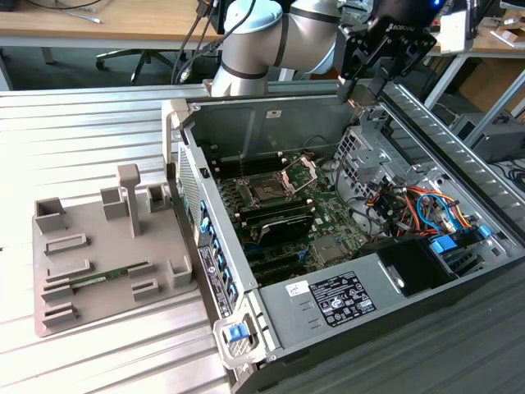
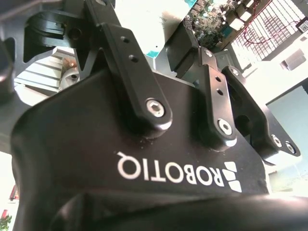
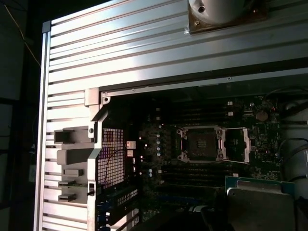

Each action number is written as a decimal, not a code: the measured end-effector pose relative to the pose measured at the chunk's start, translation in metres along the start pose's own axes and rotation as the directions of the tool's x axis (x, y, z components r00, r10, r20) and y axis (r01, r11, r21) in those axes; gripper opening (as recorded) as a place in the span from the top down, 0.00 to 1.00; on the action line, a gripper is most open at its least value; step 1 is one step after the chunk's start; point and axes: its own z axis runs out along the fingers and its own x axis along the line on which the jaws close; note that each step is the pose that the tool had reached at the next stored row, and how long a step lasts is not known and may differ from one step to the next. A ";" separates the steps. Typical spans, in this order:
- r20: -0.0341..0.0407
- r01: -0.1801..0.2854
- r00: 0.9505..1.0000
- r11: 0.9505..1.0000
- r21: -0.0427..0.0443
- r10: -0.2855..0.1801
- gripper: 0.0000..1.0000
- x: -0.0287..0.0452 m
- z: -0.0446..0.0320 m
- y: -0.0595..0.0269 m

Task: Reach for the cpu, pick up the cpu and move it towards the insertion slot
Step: 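Pick up the cpu and move it towards the insertion slot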

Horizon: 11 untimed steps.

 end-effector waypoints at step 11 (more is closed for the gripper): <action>0.000 0.000 1.000 1.000 0.000 0.000 0.45 0.0000 0.0023 -0.0002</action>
